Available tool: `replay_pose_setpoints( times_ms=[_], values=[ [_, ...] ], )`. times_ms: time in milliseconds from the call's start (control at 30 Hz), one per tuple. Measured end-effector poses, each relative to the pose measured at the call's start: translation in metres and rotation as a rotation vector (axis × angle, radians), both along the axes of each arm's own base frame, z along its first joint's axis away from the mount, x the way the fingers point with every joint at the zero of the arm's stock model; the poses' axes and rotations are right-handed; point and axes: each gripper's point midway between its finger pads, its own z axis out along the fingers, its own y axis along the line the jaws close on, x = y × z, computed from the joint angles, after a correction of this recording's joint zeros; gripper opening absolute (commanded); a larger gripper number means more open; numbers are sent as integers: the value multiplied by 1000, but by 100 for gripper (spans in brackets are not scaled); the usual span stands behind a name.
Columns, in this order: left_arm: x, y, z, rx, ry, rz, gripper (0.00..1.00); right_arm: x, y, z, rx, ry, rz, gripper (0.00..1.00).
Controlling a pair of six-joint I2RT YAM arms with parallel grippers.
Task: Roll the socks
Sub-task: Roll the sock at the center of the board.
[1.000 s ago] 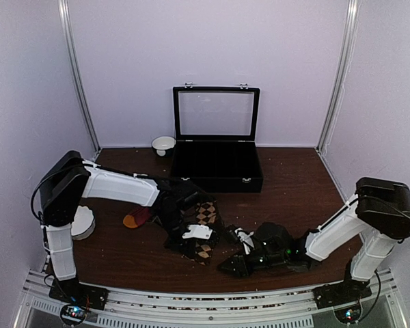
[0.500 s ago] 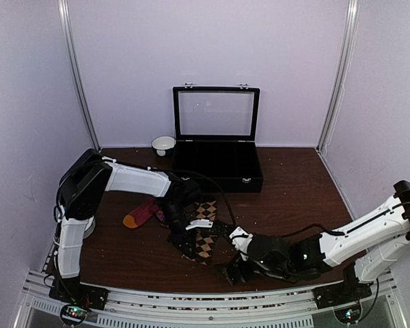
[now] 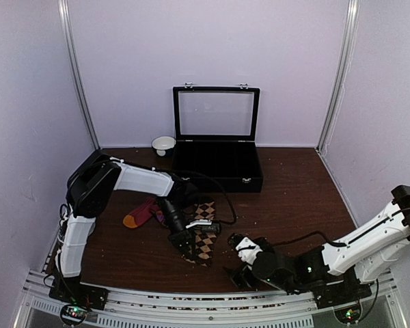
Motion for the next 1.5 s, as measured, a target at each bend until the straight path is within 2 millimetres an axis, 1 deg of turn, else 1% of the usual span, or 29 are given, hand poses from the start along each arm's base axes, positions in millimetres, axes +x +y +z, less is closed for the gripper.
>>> replay_pose_setpoints(
  times_ms=[33, 100, 133, 200, 267, 333, 433, 467, 600, 833, 933, 1000, 1133, 1367, 1500],
  values=[
    [0, 0, 0, 1, 4, 2, 9, -9, 16, 2, -25, -26, 61, 98],
    [0, 0, 0, 3, 9, 7, 10, -25, 43, 3, -50, -54, 163, 89],
    [0, 0, 0, 4, 10, 8, 10, -32, 52, 2, -61, -68, 214, 87],
    [1, 0, 0, 6, 11, 10, 9, -42, 64, -2, -76, -88, 300, 82],
    [1, 1, 0, 10, 9, 12, 10, -46, 71, -6, -92, -105, 353, 77],
    [2, 2, -1, 15, 6, 13, 9, -48, 78, -13, -112, -113, 401, 72],
    [3, 2, -2, 20, 5, 17, 9, -46, 89, -20, -118, -108, 455, 61],
    [3, 2, -2, 20, 5, 18, 9, -44, 91, -21, -118, -104, 465, 57],
    [3, 2, -2, 24, 6, 22, 9, -32, 102, -26, -107, -72, 503, 49],
    [3, 2, -2, 24, 6, 23, 10, -13, 109, -30, -97, -39, 528, 45],
    [3, 2, -2, 24, 5, 22, 9, -10, 113, -33, -103, -34, 540, 43],
    [3, 2, -2, 24, 5, 22, 9, -10, 114, -39, -111, -24, 548, 40],
    [3, 2, -2, 24, 5, 22, 9, -9, 113, -49, -133, -3, 555, 30],
    [3, 2, -2, 22, 5, 20, 10, -2, 113, -52, -135, 10, 542, 29],
    [3, 2, -2, 18, 3, 15, 10, -1, 113, -52, -136, 10, 541, 29]
  ],
)
